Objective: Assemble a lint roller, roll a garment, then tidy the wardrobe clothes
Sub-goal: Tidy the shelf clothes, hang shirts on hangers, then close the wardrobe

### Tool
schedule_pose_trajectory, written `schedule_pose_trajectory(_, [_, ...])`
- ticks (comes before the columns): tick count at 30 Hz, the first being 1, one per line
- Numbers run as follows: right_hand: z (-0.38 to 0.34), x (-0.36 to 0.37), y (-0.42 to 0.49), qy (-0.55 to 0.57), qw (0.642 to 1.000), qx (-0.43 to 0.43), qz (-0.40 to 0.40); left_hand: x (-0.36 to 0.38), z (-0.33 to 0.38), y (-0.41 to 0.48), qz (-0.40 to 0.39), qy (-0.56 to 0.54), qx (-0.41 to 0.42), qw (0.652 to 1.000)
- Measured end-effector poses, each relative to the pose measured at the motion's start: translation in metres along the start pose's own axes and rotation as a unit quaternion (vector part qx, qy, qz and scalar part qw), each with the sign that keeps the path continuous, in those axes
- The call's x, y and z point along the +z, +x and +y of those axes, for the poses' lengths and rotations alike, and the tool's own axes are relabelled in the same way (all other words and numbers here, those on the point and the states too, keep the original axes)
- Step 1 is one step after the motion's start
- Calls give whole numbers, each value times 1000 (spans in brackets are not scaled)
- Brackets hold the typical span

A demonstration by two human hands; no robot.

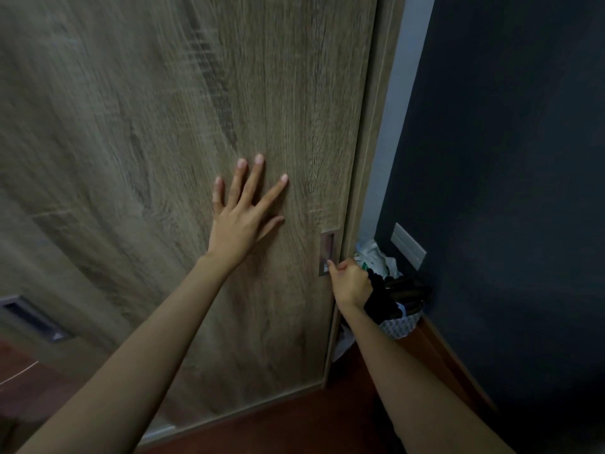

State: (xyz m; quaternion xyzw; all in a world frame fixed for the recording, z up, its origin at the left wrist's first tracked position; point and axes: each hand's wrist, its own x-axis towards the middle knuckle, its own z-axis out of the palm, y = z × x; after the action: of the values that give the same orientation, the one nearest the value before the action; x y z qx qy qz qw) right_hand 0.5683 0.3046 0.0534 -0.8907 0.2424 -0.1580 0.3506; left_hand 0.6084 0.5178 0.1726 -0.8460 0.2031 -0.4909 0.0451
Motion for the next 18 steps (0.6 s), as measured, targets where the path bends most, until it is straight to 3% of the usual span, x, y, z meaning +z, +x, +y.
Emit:
schedule_pose_trajectory(12, [4,-1,5,-3,1000,-6,-19,4,4,0,-5,13,11,1000])
schedule_pose_trajectory(18, [2,-5,6,-9,999,-13,-28,-11,0,2,-44,0,27,999])
